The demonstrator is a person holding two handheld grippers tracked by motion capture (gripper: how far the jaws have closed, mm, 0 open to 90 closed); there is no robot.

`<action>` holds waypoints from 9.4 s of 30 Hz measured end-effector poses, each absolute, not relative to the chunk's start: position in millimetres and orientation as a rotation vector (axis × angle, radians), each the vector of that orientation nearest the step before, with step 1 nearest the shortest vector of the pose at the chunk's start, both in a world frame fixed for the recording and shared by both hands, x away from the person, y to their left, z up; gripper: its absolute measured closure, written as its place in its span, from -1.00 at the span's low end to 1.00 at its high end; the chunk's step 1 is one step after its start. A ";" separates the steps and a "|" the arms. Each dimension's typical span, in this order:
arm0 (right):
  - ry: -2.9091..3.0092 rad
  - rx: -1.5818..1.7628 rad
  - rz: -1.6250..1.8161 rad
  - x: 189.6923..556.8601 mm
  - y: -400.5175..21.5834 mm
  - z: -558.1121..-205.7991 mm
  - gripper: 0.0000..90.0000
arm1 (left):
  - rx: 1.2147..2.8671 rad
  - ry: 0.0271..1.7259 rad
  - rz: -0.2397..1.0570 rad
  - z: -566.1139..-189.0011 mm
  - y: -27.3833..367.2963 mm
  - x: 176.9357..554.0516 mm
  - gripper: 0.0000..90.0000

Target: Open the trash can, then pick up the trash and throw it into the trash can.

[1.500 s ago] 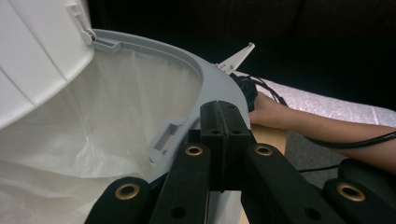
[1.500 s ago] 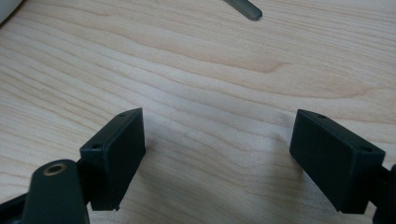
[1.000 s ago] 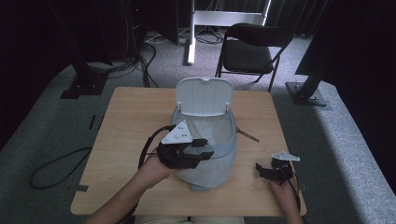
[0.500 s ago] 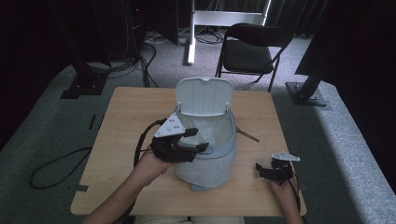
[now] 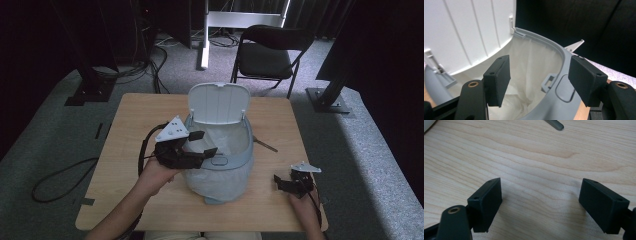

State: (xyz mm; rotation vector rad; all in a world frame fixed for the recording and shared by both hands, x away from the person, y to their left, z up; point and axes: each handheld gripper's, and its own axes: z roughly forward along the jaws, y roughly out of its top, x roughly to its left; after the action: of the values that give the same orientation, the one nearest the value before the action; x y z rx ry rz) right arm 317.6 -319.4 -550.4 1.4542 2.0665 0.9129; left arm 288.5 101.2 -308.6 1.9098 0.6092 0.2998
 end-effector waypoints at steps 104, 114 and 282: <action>2.046 1.463 0.987 335.0 -318.7 -541.0 -0.75 | 1.750 1.265 0.588 -496.9 276.1 320.1 -0.97; 2.054 1.450 1.032 352.1 -313.8 -538.0 -0.71 | 1.772 1.367 0.596 -517.1 286.0 322.9 -0.97; 2.164 0.774 1.598 316.5 -198.1 -287.9 0.77 | 1.953 1.538 0.625 -546.0 283.4 331.2 -0.97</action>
State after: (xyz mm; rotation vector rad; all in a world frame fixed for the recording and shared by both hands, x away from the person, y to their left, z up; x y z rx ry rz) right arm 316.5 -198.1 -287.9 0.7740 2.1639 1.5980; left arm 331.2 283.4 -546.0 1.9531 1.5383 0.6247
